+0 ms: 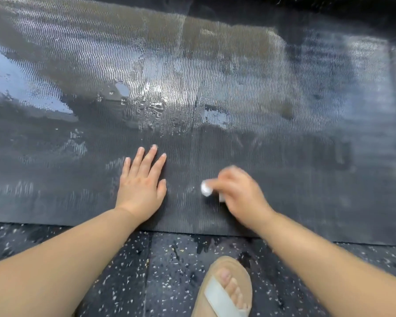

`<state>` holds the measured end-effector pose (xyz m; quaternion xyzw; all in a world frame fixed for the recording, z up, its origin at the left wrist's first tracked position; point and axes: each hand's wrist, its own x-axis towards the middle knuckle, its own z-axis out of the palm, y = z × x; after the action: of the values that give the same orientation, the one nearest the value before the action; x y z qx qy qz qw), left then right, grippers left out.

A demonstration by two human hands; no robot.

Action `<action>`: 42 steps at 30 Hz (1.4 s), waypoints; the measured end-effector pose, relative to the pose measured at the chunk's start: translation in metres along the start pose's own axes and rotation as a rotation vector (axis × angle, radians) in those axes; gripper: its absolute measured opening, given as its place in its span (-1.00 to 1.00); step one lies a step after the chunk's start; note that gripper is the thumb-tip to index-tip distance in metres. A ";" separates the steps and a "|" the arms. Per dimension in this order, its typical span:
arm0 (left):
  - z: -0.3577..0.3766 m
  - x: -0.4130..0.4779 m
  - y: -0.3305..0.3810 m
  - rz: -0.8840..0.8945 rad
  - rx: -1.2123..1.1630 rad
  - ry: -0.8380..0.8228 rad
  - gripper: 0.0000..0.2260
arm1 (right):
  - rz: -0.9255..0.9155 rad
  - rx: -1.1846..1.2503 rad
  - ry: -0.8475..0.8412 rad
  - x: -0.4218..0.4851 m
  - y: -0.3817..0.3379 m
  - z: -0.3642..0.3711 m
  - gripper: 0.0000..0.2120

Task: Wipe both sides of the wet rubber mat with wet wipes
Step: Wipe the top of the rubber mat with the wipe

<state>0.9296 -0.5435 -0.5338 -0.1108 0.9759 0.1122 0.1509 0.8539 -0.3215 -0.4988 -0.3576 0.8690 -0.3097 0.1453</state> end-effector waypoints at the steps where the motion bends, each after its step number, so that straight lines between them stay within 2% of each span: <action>1: 0.000 0.000 0.000 -0.007 0.001 0.000 -0.46 | 0.070 -0.010 0.069 0.025 0.008 -0.008 -0.73; 4: -0.002 0.000 0.002 -0.031 0.001 -0.010 -0.47 | 0.227 -0.080 0.194 0.093 0.036 -0.023 -0.76; 8: -0.003 0.001 0.004 -0.044 -0.007 -0.025 -0.46 | 0.302 -0.203 0.156 0.113 0.048 -0.014 -0.77; 11: -0.001 0.001 0.005 -0.054 -0.018 -0.017 -0.46 | 0.156 -0.178 0.147 0.070 0.018 0.011 -0.78; 13: 0.000 0.001 0.005 -0.054 -0.029 -0.008 -0.45 | 0.020 -0.120 0.079 0.025 -0.006 0.029 -0.77; 17: 0.000 0.001 0.004 -0.050 -0.021 -0.006 -0.45 | -0.127 -0.038 -0.252 -0.046 -0.035 0.044 -0.75; 18: 0.000 0.000 0.004 -0.048 -0.012 -0.008 -0.45 | -0.155 -0.010 -0.292 -0.048 -0.035 0.040 -0.72; 20: 0.001 0.000 0.004 -0.045 0.004 -0.011 -0.45 | -0.124 0.067 -0.225 -0.030 -0.031 0.027 -0.67; 23: 0.002 0.001 0.005 -0.050 0.007 -0.016 -0.45 | 0.076 0.068 0.060 0.038 -0.006 0.003 -0.69; 25: 0.000 0.002 0.005 -0.052 0.005 -0.019 -0.45 | 0.204 0.021 0.193 0.089 0.018 -0.011 -0.73; 27: -0.001 0.001 0.004 -0.050 0.003 -0.027 -0.45 | 0.305 -0.038 0.257 0.125 0.043 -0.021 -0.76; 30: -0.002 0.001 0.003 -0.052 -0.002 -0.042 -0.45 | 0.392 -0.152 0.220 0.136 0.061 -0.018 -0.74; 31: -0.002 0.002 0.004 -0.053 0.005 -0.042 -0.45 | 0.365 -0.178 0.200 0.127 0.056 -0.014 -0.73; 35: 0.001 0.001 0.004 -0.053 0.023 -0.024 -0.44 | 0.063 -0.131 0.094 0.038 0.011 0.019 -0.72; 38: 0.001 0.000 0.003 -0.047 0.024 -0.020 -0.44 | -0.038 -0.085 -0.096 -0.027 -0.017 0.033 -0.72; 40: 0.000 0.000 0.002 -0.038 0.031 -0.024 -0.45 | -0.133 -0.054 -0.211 -0.032 -0.021 0.027 -0.69; 42: -0.001 -0.001 0.001 -0.033 0.041 -0.030 -0.45 | -0.177 -0.010 -0.203 -0.002 -0.016 0.013 -0.66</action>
<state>0.9300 -0.5426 -0.5323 -0.1218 0.9737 0.0913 0.1695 0.8705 -0.3347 -0.4984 -0.4631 0.8165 -0.2789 0.2030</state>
